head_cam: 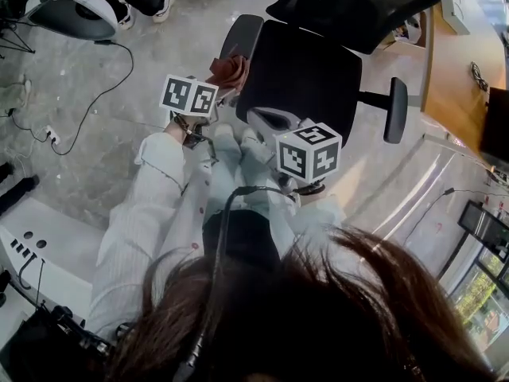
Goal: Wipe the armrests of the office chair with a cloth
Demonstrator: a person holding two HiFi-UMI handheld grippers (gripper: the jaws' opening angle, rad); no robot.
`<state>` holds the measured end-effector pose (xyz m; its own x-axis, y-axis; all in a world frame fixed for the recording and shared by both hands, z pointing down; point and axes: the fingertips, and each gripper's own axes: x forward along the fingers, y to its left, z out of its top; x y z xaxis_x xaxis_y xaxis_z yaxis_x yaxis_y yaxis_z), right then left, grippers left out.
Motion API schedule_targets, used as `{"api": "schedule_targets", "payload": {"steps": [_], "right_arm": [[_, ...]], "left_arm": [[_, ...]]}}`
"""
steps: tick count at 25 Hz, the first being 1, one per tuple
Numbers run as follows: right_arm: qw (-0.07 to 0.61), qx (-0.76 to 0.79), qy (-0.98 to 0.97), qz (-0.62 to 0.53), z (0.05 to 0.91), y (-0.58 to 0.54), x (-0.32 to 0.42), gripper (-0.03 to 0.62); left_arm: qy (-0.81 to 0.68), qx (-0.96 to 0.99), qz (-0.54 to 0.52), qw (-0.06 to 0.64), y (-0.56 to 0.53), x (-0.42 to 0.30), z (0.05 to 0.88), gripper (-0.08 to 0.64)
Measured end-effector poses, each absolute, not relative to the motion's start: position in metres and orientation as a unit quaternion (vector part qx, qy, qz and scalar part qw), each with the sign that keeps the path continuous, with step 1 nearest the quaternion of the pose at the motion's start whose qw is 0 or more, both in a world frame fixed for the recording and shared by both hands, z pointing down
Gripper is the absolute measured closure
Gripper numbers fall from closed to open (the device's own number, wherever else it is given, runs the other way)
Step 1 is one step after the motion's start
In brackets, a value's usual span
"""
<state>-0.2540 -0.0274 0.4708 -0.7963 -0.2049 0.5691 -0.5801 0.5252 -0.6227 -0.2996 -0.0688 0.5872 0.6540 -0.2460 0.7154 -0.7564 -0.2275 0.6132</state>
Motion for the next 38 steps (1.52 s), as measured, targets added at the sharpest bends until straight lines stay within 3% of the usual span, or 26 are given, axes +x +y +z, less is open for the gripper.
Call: {"api": "schedule_targets", "payload": {"steps": [25,29,38], "right_arm": [[0.220,0.266,-0.809,0.476,0.500,-0.048,-0.230,0.591],[0.213,0.270,-0.815,0.468,0.493,-0.053,-0.229,0.591],[0.197,0.276,-0.842,0.419,0.453,-0.079,-0.224,0.591]], "left_arm": [[-0.365,0.771,0.272,0.445,-0.222,-0.288,0.591,0.528],[-0.391,0.787,0.210,0.429,-0.228,-0.285,0.561,0.528],[-0.451,0.822,0.140,0.319,-0.203,-0.283,0.449,0.528]]}}
